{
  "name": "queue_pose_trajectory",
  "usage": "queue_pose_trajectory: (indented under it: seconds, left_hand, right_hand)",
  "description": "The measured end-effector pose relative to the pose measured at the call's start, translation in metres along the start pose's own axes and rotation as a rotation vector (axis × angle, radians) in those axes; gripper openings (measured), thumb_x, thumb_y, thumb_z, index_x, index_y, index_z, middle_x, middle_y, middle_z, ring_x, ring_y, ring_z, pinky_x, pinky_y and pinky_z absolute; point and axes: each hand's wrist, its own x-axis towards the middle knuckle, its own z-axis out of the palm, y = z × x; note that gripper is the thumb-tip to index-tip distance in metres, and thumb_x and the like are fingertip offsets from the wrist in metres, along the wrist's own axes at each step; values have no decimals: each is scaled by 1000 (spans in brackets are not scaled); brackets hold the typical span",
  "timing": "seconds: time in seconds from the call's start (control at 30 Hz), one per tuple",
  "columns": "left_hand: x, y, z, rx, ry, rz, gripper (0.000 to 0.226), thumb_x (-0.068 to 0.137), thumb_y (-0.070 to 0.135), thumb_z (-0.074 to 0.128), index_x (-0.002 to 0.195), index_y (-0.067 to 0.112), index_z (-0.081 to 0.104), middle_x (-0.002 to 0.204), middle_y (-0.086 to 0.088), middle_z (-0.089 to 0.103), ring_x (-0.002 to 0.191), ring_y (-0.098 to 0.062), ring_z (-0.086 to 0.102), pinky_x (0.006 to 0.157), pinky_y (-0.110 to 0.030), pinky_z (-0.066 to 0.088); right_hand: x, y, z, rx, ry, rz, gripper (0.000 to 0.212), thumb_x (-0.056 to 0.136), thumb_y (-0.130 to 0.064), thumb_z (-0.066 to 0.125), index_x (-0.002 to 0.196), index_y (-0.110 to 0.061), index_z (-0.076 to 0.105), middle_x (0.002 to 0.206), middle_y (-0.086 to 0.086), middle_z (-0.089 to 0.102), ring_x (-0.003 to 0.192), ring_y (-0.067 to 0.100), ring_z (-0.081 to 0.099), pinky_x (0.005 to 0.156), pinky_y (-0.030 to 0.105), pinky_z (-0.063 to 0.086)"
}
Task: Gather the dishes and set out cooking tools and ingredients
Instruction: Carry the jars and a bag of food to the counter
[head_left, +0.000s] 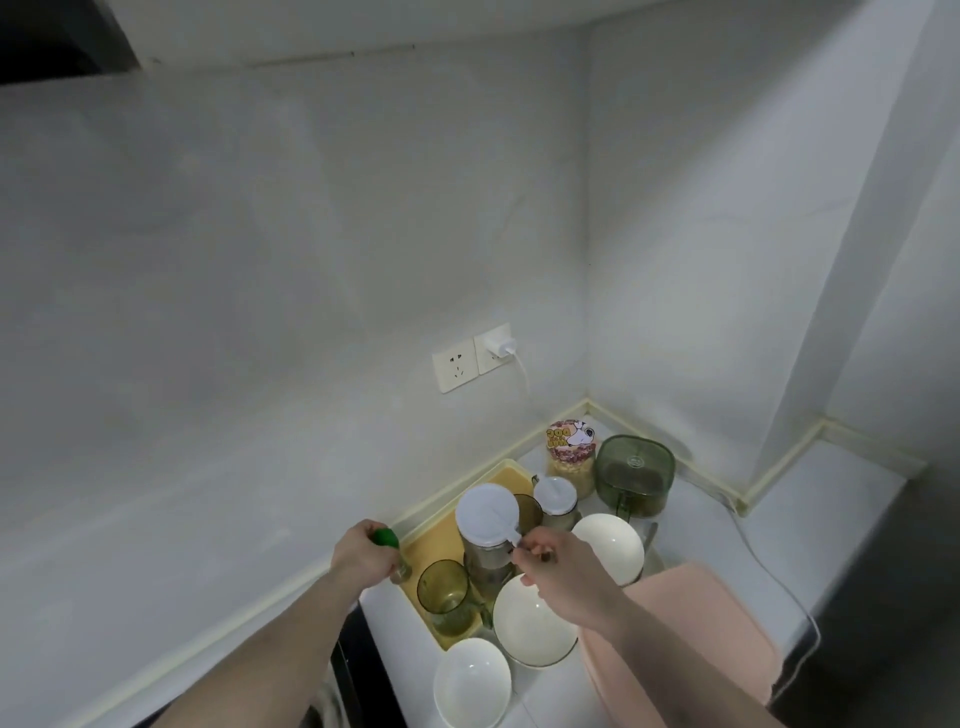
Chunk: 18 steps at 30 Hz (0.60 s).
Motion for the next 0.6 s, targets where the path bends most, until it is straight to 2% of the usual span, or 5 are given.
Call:
queue_pose_trajectory:
  seconds: [0.1,0.27,0.43,0.6]
  left_hand:
    - [10,0,10,-21,-25,-29,46,58,4,79,100,18,66,95,-10,70,88,-29,71,76,-42,64]
    - [18,7,27,-152,-34,-126,45,66,-7,82,105,7,64,97,-17,70,83,-33,74,77,-44,64]
    - [38,7,46,-199,-30,-157,39,76,-8,71,112,4,64,101,-22,67,83,-38,72,73,-48,64]
    - [45,10,59,-129,-47,-165,34,81,-2,69,113,7,64,102,-19,66,87,-36,71,75,-46,64]
  right_hand:
    - [4,0,-8,-41,-19,-6,19,99,-38,56,98,-23,67,90,-8,72,90,11,70,85,32,54]
    - [11,-2,-24,-65,-27,-4,17,98,-36,56,89,-25,66,79,-8,69,86,15,68,83,33,52]
    - [17,-3,-45,-32,6,-1,9,98,-38,58,92,-33,63,80,-14,66,81,8,64,74,20,46]
    - [26,-2,-60,-12,-5,35,18,97,-38,59,79,-42,58,83,-10,70,89,14,70,85,31,52]
